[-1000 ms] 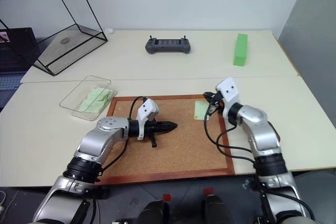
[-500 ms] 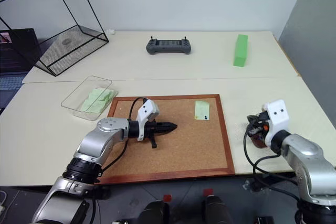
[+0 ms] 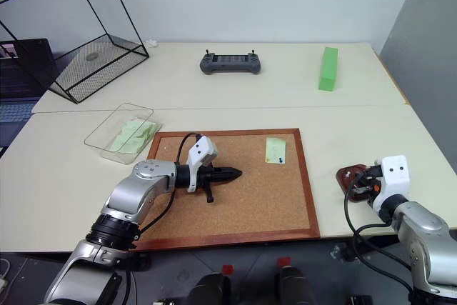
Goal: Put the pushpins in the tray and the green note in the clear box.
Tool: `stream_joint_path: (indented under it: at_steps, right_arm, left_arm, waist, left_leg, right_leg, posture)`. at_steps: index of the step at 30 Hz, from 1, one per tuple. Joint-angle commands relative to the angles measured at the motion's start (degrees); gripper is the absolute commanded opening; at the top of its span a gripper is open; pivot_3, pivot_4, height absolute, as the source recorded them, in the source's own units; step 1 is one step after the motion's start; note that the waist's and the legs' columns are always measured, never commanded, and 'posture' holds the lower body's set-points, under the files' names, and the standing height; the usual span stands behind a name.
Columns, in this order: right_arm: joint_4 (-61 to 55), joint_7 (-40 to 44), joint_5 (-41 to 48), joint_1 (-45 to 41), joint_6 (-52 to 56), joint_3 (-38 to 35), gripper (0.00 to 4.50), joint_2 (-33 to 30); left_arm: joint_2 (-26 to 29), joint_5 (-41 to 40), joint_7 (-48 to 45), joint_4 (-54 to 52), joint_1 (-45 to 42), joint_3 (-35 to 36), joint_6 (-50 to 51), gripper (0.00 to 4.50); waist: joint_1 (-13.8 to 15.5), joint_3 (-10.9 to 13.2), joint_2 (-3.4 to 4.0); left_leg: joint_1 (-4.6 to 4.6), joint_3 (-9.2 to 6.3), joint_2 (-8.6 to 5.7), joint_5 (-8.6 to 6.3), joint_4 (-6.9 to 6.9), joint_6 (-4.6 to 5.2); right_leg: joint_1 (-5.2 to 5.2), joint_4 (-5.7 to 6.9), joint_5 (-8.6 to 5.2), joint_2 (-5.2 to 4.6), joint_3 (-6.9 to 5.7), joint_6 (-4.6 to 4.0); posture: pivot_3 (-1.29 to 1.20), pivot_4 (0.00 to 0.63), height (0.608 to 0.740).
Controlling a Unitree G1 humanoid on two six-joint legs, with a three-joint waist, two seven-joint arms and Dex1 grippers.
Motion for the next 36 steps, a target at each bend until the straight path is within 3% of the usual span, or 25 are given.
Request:
stream_joint_path:
  at_steps: [1, 3, 15, 23, 36]
  right_arm:
    - [0.1, 0.1, 0.7, -1.4, -1.9, -1.2, 0.85, -0.7]
    - [0.2, 0.3, 0.6, -1.4, -2.3, -0.9, 1.19, -0.8]
    - [-0.5, 3.4, 0.6, -1.6, -5.4, 0.6, 1.19, -3.0]
    - [-1.9, 13.3, 0.0, -8.1, -13.8, 12.0, 1.19, -6.0]
    - [9.9, 15.9, -2.1, -17.5, -18.4, 24.5, 1.19, 0.2]
  left_arm:
    - [0.0, 0.3, -0.6, -0.2, -0.4, -0.8, -0.4, 0.00]
    - [0.0, 0.3, -0.6, -0.3, -0.4, -0.7, -0.4, 0.00]
    - [0.3, 0.4, -0.8, -0.1, -0.5, -0.7, -0.4, 0.00]
    - [0.4, 1.0, -0.8, 1.6, -1.2, -0.9, -0.8, 0.00]
    - [0.8, 1.5, -1.3, 2.1, -1.3, -1.4, -0.7, 0.00]
  waist:
    - [0.0, 0.0, 0.00]
    - [0.0, 0.0, 0.00]
    - [0.0, 0.0, 0.00]
    - [-0.1, 0.0, 0.00]
    - [0.0, 0.0, -0.01]
  left_leg:
    - [0.00, 0.00, 0.00, 0.00, 0.00, 0.00]
    - [0.00, 0.00, 0.00, 0.00, 0.00, 0.00]
    - [0.00, 0.00, 0.00, 0.00, 0.00, 0.00]
    - [0.09, -0.03, -0.04, 0.00, 0.02, 0.00]
    - [0.08, -0.11, 0.00, 0.00, 0.02, 0.00]
  right_leg:
    - [0.00, 0.00, 0.00, 0.00, 0.00, 0.00]
    - [0.00, 0.00, 0.00, 0.00, 0.00, 0.00]
    - [0.00, 0.00, 0.00, 0.00, 0.00, 0.00]
    - [0.10, -0.01, -0.01, 0.05, -0.04, 0.01]
    - [0.11, -0.03, 0.00, 0.03, -0.09, 0.00]
  posture:
    - [0.00, 0.150, 0.740]
    - [0.00, 0.150, 0.740]
    - [0.00, 0.150, 0.740]
    - [0.00, 0.150, 0.740]
    - [0.00, 0.150, 0.740]
